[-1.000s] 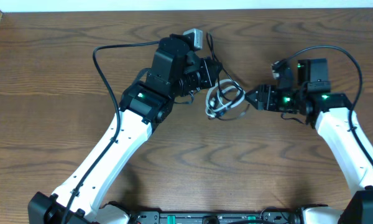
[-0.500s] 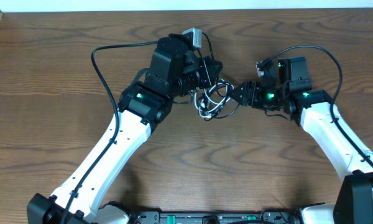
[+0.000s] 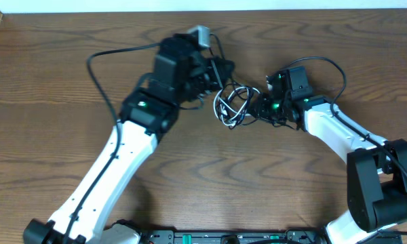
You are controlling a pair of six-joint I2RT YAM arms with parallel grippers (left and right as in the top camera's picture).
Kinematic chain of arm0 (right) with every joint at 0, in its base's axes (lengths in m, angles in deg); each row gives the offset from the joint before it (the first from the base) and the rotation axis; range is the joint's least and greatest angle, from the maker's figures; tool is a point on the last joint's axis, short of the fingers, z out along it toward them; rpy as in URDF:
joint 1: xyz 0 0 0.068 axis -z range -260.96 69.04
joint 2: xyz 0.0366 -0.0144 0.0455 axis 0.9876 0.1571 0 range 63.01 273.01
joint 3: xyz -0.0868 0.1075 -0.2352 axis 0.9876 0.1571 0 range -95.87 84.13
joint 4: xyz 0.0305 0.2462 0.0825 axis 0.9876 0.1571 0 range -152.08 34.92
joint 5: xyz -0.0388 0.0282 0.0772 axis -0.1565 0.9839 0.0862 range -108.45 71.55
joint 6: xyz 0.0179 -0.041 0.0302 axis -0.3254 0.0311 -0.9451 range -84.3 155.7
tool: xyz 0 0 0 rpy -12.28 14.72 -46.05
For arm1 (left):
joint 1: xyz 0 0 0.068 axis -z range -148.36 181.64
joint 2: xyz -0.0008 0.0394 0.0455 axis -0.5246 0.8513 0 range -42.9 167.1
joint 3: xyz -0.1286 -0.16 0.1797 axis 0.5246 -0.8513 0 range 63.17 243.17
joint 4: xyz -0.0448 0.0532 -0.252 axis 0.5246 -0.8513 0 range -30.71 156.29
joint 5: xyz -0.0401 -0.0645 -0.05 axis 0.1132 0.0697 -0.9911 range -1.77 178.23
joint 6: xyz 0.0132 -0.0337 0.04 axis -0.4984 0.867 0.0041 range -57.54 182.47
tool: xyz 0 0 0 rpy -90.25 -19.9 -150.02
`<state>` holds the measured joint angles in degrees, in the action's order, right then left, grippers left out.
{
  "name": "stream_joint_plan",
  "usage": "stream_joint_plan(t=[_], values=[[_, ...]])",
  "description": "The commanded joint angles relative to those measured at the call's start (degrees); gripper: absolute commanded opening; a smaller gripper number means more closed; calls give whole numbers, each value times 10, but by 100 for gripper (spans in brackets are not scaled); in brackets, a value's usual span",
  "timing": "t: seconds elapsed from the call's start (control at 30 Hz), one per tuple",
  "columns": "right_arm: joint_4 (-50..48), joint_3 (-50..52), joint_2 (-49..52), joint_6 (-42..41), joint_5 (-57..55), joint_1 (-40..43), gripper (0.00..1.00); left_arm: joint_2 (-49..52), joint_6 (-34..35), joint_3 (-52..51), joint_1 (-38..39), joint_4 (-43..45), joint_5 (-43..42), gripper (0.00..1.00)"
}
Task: Untangle cables
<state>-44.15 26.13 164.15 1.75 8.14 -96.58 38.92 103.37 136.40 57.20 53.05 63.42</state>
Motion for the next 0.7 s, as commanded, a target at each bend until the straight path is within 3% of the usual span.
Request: stream_joint_plan(t=[0.0, 0.03, 0.2, 0.37, 0.5, 0.67], values=[[45, -3, -13, 17, -69, 33, 5, -40, -14, 10, -52, -11, 0, 7], [68, -3, -19, 28, -81, 46, 1, -42, -19, 10, -66, -20, 3, 8], [155, -3, -64, 90, -119, 115, 1, -41, -58, 10, -149, -83, 23, 7], [205, -3, -128, 146, -121, 184, 1, -40, -118, 10, -212, -151, 106, 7], [244, -3, -154, 160, -127, 217, 1, -32, -146, 10, -230, -191, 153, 7], [278, -3, -154, 168, -129, 235, 1, -2, -159, 9, -224, -242, 147, 7]])
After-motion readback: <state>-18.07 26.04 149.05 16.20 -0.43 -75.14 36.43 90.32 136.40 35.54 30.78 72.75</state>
